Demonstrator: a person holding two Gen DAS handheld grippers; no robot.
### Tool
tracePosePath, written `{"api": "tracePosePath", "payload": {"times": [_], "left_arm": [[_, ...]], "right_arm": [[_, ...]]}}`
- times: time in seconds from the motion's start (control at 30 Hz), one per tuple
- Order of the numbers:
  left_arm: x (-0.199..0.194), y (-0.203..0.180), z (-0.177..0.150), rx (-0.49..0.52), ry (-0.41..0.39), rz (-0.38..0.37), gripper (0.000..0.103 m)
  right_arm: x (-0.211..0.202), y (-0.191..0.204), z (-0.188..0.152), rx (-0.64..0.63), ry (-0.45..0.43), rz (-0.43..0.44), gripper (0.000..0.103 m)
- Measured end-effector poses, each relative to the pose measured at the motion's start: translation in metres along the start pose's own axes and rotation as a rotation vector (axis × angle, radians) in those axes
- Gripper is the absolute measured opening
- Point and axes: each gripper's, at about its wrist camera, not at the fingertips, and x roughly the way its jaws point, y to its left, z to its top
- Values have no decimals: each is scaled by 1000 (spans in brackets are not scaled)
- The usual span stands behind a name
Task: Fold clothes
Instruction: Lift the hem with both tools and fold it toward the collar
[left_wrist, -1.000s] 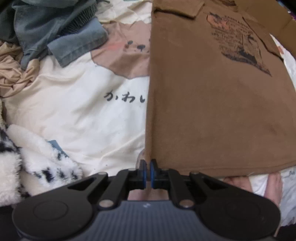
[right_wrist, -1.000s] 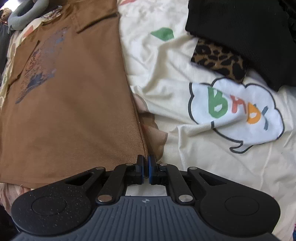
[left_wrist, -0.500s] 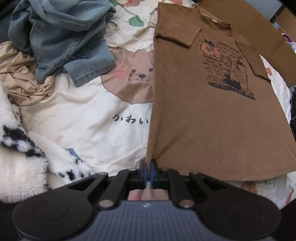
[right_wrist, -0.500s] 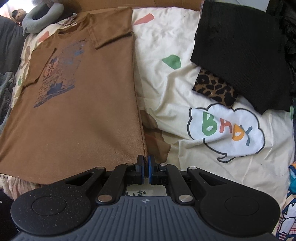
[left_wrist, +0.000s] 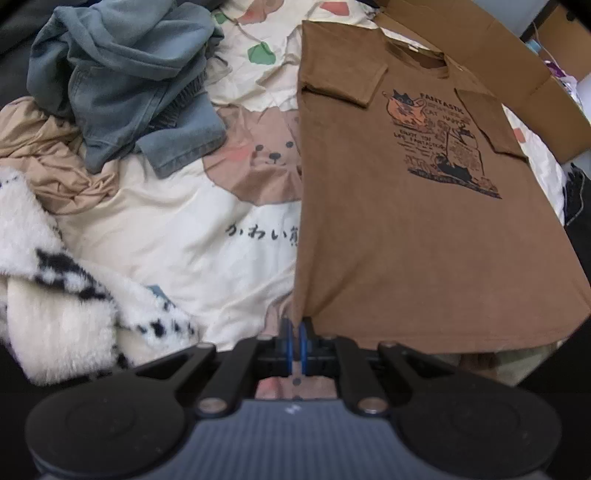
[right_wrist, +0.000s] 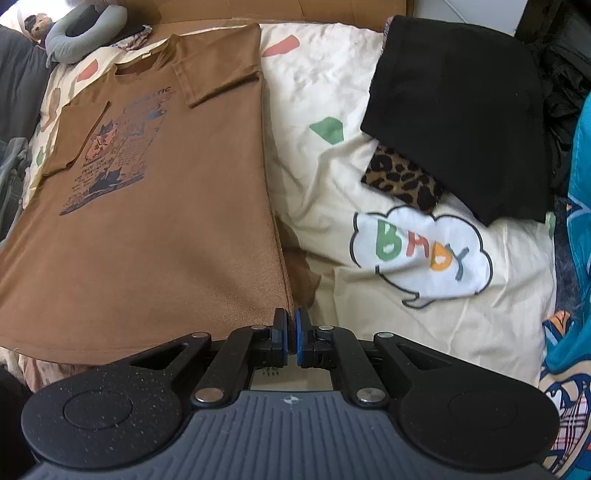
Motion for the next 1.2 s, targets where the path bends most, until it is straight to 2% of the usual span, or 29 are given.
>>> {"api": "tracePosePath", "payload": {"times": [0.43,0.8,0.9,1.2], "left_arm": [[7,9,-49,-37,51,-13,4],[10,15,-71,-56,79,-21,4],[10,16,-73,-69,77,-28,4],[-6,14,-55,-105,10,-58,4]], "right_arm": [[3,-11,-45,-32,52,-5,2],[5,-11,-65,-47,106,-6,2],[5,-12,-67,-42,112,-4,2],[-16,-12,-50,-37,53,18,2]]}}
